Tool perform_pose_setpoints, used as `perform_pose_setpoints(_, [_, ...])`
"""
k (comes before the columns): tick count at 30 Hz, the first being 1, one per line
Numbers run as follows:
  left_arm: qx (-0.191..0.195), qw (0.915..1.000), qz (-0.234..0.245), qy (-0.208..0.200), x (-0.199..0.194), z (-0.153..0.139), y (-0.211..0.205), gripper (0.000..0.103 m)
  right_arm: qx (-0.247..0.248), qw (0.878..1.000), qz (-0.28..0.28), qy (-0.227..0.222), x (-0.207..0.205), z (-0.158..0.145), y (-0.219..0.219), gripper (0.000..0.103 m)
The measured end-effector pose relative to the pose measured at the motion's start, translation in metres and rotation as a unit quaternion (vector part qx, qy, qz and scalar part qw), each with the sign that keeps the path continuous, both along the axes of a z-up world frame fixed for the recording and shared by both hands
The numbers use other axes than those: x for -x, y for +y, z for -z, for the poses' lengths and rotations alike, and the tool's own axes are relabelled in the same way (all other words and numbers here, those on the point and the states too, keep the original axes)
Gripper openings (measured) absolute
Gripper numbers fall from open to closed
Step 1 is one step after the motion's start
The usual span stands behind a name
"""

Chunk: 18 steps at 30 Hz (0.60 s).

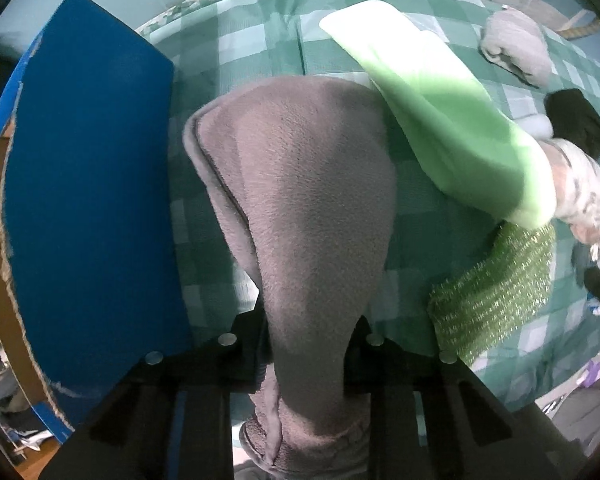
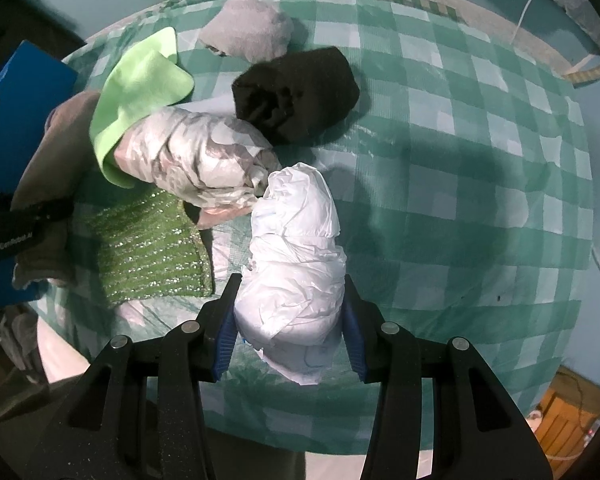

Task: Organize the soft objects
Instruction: 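Close the left tool on the grey fabric while the right tool grasps the white bundle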

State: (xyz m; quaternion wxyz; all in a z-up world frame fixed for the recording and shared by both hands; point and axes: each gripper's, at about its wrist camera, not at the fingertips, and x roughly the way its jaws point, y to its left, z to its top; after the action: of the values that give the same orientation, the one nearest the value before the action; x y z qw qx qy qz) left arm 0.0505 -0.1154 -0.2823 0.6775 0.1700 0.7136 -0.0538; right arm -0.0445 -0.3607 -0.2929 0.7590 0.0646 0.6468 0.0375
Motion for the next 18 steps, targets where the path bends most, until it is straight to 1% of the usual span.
perform_pose_setpoints(2, [0.006, 1.0, 0.005, 0.0, -0.006, -0.01, 0.007, 0.026, 0.004, 1.0, -0.008, -0.006, -0.001, -0.005, 0.003, 0.045])
perform_pose_setpoints(8, [0.01, 0.9995, 0.024, -0.018, 0.006, -0.027, 0.009, 0.026, 0.014, 0.999, -0.027, -0.022, -0.004, -0.024, 0.009, 0.045])
perform_pose_setpoints(9, [0.011, 0.9993, 0.028, -0.021, 0.015, -0.031, 0.008, 0.026, 0.015, 0.999, -0.03, -0.025, -0.004, -0.029, 0.01, 0.045])
perform_pose_setpoints(11, [0.011, 0.9989, 0.037, -0.028, 0.015, -0.038, 0.007, 0.026, 0.016, 0.999, -0.035, -0.029, -0.004, -0.038, 0.01, 0.045])
perform_pose_setpoints(18, [0.023, 0.9972, 0.052, -0.049, 0.024, -0.061, 0.007, 0.026, 0.019, 0.998, -0.045, -0.041, -0.007, -0.054, 0.021, 0.045])
